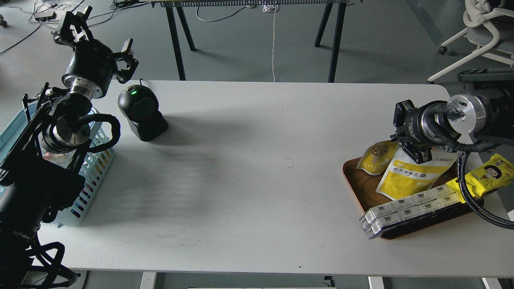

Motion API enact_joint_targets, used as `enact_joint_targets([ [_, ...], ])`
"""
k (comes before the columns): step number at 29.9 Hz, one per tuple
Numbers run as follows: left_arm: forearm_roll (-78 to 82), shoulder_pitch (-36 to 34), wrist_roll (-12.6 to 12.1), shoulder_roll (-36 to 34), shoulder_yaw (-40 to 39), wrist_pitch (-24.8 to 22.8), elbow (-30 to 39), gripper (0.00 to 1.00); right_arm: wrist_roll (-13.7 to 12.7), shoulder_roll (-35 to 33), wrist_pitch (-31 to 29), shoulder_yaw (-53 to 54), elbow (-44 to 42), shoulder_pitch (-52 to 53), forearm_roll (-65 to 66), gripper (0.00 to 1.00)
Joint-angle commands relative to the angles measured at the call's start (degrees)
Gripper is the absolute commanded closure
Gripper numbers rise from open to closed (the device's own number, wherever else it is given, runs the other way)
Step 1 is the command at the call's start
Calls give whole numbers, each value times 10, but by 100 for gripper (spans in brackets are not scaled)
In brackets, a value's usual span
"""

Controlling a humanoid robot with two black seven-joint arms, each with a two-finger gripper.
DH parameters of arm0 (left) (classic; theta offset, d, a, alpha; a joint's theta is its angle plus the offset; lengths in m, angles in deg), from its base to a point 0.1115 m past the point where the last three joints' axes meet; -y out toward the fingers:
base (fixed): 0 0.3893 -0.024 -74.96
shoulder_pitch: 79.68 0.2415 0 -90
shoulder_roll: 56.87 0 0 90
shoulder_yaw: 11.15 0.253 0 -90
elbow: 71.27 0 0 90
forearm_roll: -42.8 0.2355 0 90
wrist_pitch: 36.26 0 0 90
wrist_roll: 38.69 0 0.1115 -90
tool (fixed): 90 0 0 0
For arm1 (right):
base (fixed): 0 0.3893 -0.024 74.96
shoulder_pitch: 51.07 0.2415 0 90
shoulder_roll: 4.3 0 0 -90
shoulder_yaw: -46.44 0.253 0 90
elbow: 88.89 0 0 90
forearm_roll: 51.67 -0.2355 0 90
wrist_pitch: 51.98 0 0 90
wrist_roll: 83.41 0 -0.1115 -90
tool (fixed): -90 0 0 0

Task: Scan snack and place in basket
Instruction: 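Lower the right gripper and grasp a yellow snack packet on the tray, then lift the yellow packet and carry it toward the barcode scanner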

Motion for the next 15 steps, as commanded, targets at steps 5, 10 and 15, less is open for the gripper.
enact_joint_targets([
  [5, 0, 0, 0, 0, 0, 0, 0, 0, -4, -29, 1, 43, 9, 15, -1, 100],
  [10, 0, 0, 0, 0, 1, 1, 0, 0, -8, -37, 6, 71, 13, 62, -9, 100],
  [15, 0, 0, 0, 2, 3, 1, 0, 0, -8, -29, 8, 128, 11, 80, -47, 100],
])
